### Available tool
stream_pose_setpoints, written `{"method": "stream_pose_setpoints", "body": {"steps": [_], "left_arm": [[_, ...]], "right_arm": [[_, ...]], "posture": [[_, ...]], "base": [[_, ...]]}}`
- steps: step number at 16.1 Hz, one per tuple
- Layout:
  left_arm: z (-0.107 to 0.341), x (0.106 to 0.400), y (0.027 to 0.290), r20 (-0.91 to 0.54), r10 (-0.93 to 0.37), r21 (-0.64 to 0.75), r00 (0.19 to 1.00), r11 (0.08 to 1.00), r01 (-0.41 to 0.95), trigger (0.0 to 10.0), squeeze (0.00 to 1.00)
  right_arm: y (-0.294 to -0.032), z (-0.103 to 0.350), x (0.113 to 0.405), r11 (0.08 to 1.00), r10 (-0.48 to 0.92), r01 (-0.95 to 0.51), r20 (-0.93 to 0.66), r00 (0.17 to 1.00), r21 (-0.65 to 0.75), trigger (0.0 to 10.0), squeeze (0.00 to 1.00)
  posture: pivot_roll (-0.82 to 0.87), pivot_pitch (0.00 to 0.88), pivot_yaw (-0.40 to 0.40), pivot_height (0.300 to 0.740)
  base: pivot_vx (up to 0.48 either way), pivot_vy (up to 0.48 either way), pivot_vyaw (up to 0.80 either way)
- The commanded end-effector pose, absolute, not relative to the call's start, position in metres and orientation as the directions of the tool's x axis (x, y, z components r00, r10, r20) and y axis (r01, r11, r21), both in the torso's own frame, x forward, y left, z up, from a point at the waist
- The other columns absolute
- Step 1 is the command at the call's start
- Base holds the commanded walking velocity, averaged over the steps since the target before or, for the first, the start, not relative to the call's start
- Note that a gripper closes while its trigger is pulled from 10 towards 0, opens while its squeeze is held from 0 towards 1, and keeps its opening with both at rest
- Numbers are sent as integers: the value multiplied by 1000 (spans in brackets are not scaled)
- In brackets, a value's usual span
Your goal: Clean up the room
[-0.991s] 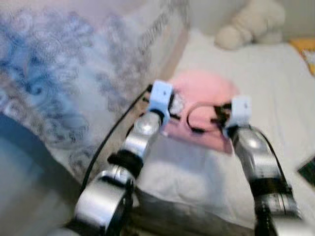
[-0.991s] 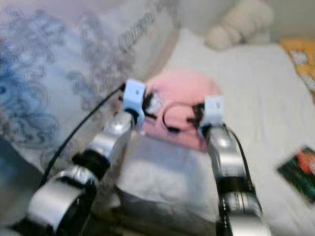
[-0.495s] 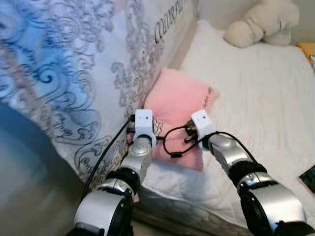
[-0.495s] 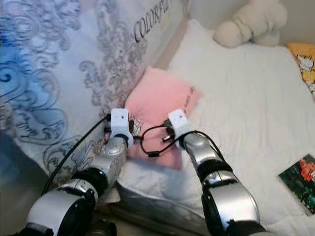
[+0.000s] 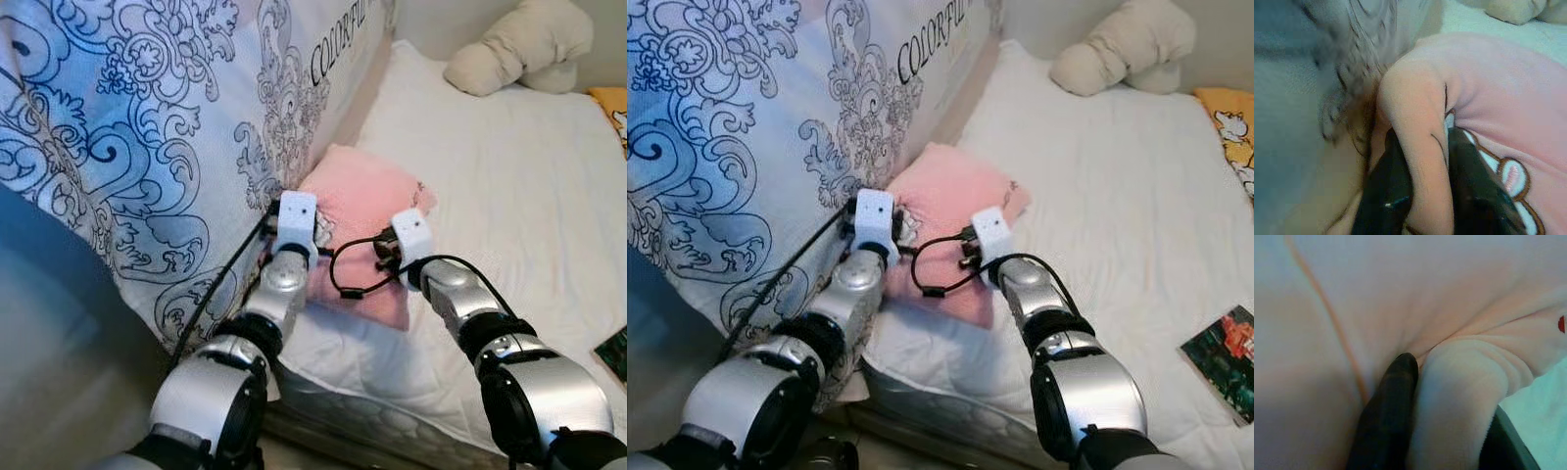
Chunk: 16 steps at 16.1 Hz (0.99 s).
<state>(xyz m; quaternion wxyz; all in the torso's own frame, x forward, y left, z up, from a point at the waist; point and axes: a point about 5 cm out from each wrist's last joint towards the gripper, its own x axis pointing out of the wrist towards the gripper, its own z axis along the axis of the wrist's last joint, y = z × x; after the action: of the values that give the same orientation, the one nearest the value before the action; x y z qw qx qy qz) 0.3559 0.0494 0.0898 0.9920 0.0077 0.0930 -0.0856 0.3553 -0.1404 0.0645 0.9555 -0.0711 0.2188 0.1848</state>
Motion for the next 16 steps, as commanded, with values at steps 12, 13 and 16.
{"method": "stream_pose_setpoints", "body": {"steps": [12, 13, 16], "left_arm": [[108, 326, 46, 30, -478, 37, 878, 878, 477, 10000, 1000], [108, 324, 48, 35, -487, 59, 872, 873, 485, 10000, 1000], [120, 318, 60, 74, -493, 89, 867, 869, 486, 10000, 1000]], "right_arm": [[-181, 60, 290, 995, 97, -89, -207, 974, 46, 10000, 1000], [-182, 55, 278, 997, 78, -72, -206, 975, 36, 10000, 1000], [-187, 60, 254, 999, 35, -33, -194, 980, 12, 10000, 1000]], "posture": [[79, 0, -62, 740], [75, 0, -58, 740], [71, 0, -55, 740]], "base": [[0, 0, 0], [0, 0, 0], [0, 0, 0]]}}
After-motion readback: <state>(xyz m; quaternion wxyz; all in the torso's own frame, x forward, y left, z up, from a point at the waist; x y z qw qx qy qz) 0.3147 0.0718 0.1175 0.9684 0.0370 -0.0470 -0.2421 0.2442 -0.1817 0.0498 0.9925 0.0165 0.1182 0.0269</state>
